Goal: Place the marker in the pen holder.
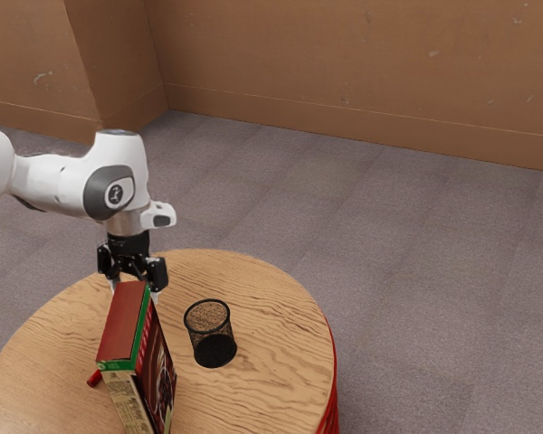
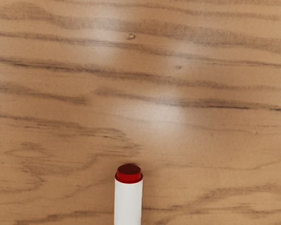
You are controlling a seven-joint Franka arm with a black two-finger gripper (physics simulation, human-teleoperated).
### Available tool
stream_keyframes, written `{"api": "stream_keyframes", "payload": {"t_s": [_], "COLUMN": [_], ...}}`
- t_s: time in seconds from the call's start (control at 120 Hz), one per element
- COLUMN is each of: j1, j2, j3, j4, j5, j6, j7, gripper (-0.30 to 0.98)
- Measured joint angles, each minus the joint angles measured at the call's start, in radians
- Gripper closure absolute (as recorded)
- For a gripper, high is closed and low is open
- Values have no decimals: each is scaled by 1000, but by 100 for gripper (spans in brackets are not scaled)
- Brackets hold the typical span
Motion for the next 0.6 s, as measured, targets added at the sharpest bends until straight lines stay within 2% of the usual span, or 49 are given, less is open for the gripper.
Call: {"api": "stream_keyframes", "payload": {"t_s": [0.275,0.408,0.6], "j1": [2,12,13], "j2": [42,57,25], "j3": [-2,-2,-1], "j4": [-64,-65,-140], "j5": [32,34,41], "j6": [134,159,217], "j7": [-12,-16,-16], "gripper": [19,34,47]}}
